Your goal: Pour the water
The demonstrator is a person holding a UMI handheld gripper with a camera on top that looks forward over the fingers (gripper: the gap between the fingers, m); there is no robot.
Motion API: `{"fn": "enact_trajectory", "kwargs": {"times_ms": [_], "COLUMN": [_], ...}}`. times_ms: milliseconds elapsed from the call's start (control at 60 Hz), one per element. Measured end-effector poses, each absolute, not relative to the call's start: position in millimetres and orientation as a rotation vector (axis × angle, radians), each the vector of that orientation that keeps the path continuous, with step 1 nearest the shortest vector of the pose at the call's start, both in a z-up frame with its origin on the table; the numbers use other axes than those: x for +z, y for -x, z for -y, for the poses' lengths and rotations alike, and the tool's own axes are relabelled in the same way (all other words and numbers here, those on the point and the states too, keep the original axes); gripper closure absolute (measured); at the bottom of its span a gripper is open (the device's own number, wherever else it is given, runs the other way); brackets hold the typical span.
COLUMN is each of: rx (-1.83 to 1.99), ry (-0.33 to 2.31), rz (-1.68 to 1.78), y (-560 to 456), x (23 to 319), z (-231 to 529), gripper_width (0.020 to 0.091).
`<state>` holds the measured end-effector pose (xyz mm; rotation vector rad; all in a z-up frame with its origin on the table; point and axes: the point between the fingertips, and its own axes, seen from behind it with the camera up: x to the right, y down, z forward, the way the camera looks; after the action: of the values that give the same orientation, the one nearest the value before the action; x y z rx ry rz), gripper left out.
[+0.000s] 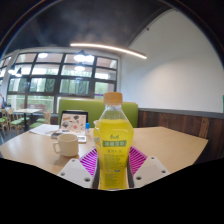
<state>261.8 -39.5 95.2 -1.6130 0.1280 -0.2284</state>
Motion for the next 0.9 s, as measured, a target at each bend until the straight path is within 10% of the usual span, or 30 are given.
{"fn": "enact_trajectory", "kwargs": {"times_ms": [267, 517, 900], "rx": [-0.391, -1.158, -1.977], "ry": [1.618, 1.506, 1.007], "rz": [-0.048, 0.585, 1.616], "y": [-254, -262, -232], "x": [99, 205, 191], "z": [29, -24, -95], "gripper_width": [0.0831, 0.0832, 0.0831]}}
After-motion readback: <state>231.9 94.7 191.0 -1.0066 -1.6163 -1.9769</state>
